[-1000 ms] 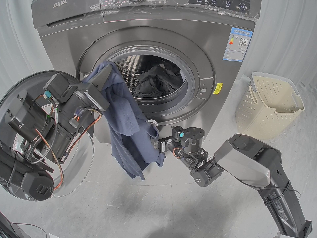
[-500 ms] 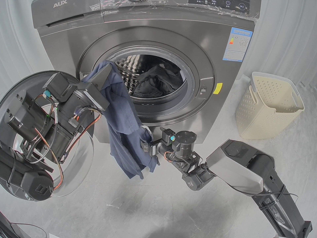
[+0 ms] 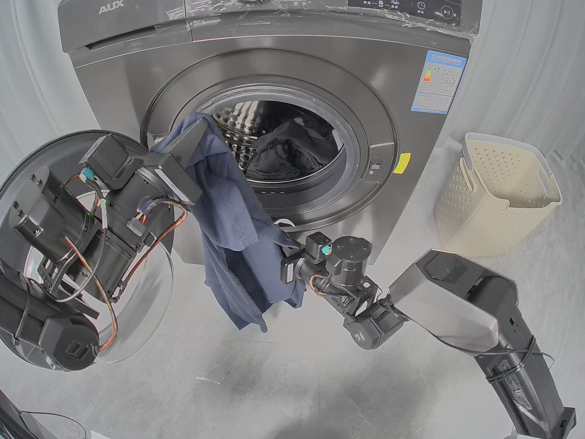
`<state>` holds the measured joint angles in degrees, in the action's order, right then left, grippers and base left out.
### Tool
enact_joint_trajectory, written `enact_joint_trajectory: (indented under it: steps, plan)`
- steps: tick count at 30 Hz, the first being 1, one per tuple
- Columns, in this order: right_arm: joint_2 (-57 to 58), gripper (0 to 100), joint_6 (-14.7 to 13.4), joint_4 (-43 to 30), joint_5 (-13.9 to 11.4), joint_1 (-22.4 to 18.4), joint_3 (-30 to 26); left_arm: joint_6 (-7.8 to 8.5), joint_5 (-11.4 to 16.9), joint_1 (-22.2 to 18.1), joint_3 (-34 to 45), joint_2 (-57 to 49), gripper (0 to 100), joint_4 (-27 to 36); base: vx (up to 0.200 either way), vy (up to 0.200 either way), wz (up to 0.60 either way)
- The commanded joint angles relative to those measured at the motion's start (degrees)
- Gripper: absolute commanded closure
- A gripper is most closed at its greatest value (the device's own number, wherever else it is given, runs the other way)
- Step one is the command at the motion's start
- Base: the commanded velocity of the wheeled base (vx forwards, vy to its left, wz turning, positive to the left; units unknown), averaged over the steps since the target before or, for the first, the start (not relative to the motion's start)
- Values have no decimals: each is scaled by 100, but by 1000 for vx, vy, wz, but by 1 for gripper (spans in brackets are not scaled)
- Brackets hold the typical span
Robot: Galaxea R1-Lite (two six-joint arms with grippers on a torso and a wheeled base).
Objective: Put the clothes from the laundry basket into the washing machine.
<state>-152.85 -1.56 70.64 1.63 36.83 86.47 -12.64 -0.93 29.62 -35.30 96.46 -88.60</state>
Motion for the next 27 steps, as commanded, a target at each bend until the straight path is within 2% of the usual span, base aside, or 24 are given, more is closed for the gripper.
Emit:
enact_joint_trajectory:
  steps: [1,2,6,7,8,12,17,24,27]
  plan:
    - [1292,100,42,116,4,-264,-1273,-1,-4,-27,6,22,100,1,0,0,0]
    - [1407,100,51,125,-5,-281,-1405,-1,-4,-27,6,22,100,1,0,0,0]
    - [2523,100,156,213,-84,-492,-2635,-1,-4,-44,32,13,100,1,0,0,0]
    - [2523,100,156,213,-84,-492,-2635,-1,-4,-44,32,13,100,1,0,0,0]
    - [2962,100,191,274,-155,-589,-3110,-1,5,-150,50,-14,100,1,0,0,0]
    - [3868,100,209,266,-207,-659,-3786,-10,40,-317,50,-49,100,10,0,0,0]
    - [4518,100,95,327,-225,-703,-4252,-10,49,-352,155,-93,100,10,0,0,0]
    - [4931,100,-573,802,-172,-730,-4384,16,119,-370,612,-119,100,1,0,0,0]
    - [5001,100,-670,978,-163,-686,-4525,42,119,-396,727,-119,100,-8,0,0,0]
